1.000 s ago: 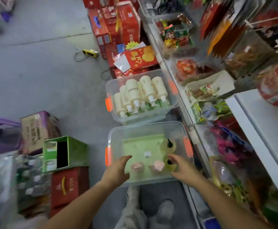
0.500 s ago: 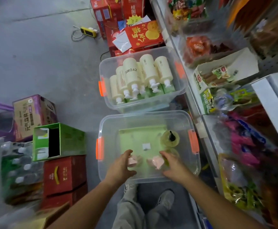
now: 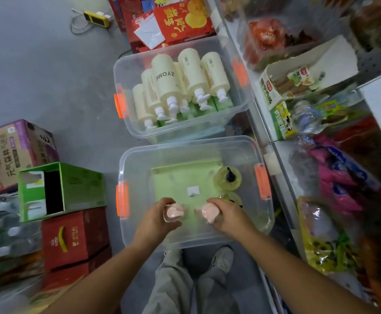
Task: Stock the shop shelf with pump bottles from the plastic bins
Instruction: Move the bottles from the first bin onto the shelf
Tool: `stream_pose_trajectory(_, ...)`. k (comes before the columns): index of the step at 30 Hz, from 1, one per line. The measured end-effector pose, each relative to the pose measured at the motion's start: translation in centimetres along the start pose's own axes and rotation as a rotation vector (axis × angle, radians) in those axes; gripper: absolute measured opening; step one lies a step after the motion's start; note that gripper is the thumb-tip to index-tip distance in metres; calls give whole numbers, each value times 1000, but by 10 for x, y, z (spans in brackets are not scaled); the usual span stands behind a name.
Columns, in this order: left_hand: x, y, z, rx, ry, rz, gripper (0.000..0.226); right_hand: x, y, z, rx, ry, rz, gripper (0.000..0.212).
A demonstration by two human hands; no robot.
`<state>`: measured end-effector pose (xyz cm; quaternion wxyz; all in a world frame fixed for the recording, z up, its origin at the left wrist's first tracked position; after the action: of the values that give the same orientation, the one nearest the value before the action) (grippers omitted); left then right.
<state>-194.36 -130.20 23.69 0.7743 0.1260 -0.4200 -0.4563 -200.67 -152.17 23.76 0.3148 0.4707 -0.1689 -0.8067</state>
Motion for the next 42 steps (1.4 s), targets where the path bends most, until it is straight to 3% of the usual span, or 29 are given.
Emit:
stream_pose_trajectory(9, 8, 14, 2, 16, -51, -43, 56, 0, 5, 1, 21, -33, -79, 59)
stream_pose_trajectory(15, 44, 46, 17, -91, -142, -69, 56, -32, 40, 28, 91, -53, -148, 61)
stream_pose_trajectory(23, 157, 126, 64, -166, -319, 69, 44, -100, 161, 113, 388, -19, -339, 53)
stream_pose_trajectory(30, 296, 179, 152, -258, -576, 89, 40, -158, 265, 226, 644, 59, -453, 52)
stream_pose_trajectory(34, 353, 198, 206, -288, -685, 122, 35, -185, 303, 286, 714, 135, -434, 49)
stream_pose_trajectory(42, 439, 204, 318, -399, -799, 242, 46, -230, 343, 401, 869, 222, -390, 42)
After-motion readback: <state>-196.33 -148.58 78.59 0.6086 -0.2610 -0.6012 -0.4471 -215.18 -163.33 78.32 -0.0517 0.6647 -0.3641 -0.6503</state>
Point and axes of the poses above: each hand's wrist, its own z-axis away from the middle knuckle, its own y-axis out of the back of the hand, x = y × z, the point moved 7 cm from there along -z, towards the middle knuckle, and after that the axes turned 9 degrees about y, right-handed, at the moved point
